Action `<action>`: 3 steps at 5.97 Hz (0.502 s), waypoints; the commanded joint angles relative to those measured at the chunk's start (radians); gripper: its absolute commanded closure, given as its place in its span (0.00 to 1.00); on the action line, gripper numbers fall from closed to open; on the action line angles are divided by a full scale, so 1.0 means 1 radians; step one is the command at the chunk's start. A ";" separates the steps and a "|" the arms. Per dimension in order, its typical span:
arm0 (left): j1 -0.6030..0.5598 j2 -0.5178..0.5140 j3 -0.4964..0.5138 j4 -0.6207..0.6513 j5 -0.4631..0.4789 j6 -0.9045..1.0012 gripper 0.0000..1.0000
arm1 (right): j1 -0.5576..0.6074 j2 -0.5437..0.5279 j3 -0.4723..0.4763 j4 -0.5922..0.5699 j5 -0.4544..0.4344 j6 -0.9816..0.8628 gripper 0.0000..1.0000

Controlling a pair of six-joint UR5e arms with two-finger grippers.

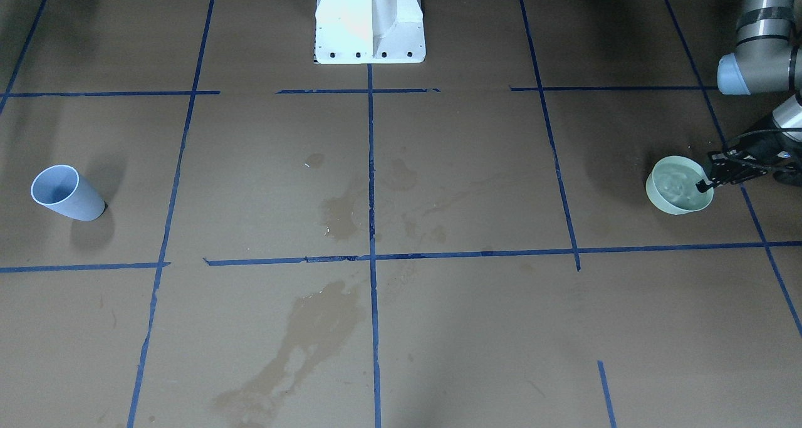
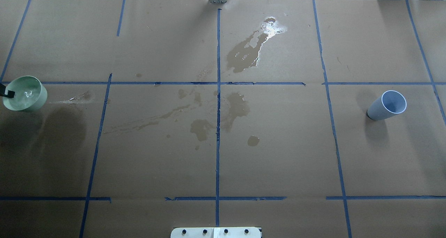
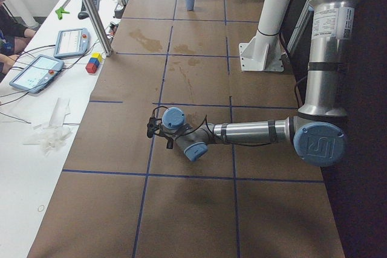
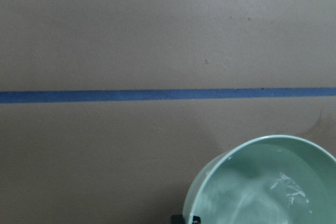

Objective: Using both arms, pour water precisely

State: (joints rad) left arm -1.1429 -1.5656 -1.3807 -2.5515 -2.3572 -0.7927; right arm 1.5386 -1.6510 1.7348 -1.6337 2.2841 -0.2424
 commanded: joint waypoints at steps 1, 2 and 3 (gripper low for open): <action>0.029 0.010 0.003 -0.027 0.006 -0.023 1.00 | 0.000 -0.001 0.000 0.000 0.000 0.000 0.00; 0.047 0.012 0.003 -0.038 0.007 -0.035 0.95 | 0.000 -0.001 -0.001 0.000 -0.002 0.000 0.00; 0.069 0.012 0.005 -0.038 0.010 -0.039 0.95 | 0.000 -0.003 0.000 0.000 0.000 0.000 0.00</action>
State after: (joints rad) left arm -1.0932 -1.5548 -1.3770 -2.5858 -2.3494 -0.8254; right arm 1.5386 -1.6526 1.7344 -1.6337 2.2834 -0.2424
